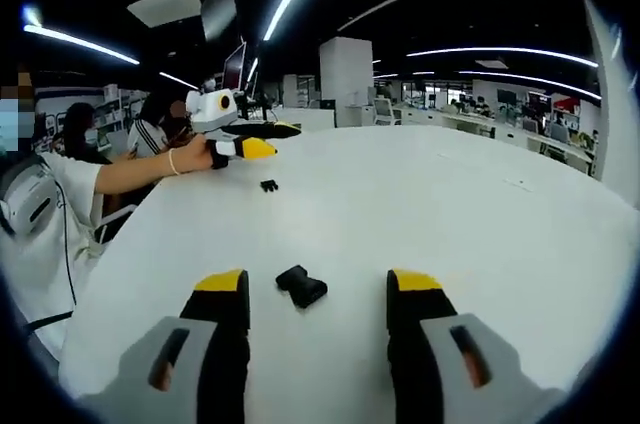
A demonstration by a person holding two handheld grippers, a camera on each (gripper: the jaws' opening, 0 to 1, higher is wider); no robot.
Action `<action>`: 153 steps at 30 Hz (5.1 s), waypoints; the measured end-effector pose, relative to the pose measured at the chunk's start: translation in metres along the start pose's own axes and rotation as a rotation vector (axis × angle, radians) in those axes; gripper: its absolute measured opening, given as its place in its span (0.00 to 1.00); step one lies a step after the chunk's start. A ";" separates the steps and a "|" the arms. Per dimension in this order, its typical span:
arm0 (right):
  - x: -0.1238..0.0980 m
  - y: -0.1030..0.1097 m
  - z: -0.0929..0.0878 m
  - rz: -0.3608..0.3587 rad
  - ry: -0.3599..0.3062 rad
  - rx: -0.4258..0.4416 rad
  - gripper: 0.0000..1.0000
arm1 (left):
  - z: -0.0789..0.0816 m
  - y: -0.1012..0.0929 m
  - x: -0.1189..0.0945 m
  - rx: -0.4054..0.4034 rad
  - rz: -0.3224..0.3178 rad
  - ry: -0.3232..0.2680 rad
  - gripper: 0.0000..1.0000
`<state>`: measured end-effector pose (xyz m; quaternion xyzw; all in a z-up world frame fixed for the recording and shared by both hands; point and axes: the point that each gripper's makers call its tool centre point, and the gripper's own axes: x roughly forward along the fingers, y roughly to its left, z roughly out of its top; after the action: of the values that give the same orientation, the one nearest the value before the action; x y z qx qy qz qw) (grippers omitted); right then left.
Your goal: Snap the two parts of the plastic buckle together until the buckle closes and remains connected.
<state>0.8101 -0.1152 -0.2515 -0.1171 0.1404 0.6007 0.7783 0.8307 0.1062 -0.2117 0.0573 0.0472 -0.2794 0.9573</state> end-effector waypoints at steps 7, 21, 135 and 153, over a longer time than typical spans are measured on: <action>0.002 0.002 0.001 0.013 0.000 -0.022 0.49 | 0.000 0.000 0.000 0.000 0.001 0.001 0.54; 0.002 0.009 0.003 0.046 -0.008 -0.046 0.23 | 0.001 0.000 0.000 -0.003 -0.005 -0.001 0.54; 0.075 0.059 0.042 0.107 0.011 -0.063 0.13 | -0.034 -0.066 0.004 0.035 -0.253 0.177 0.15; 0.075 0.061 0.043 0.117 0.008 -0.066 0.13 | -0.033 -0.086 -0.010 -0.041 -0.348 0.174 0.00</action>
<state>0.7719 -0.0174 -0.2394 -0.1368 0.1301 0.6490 0.7370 0.7743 0.0438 -0.2499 0.0528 0.1446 -0.4334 0.8879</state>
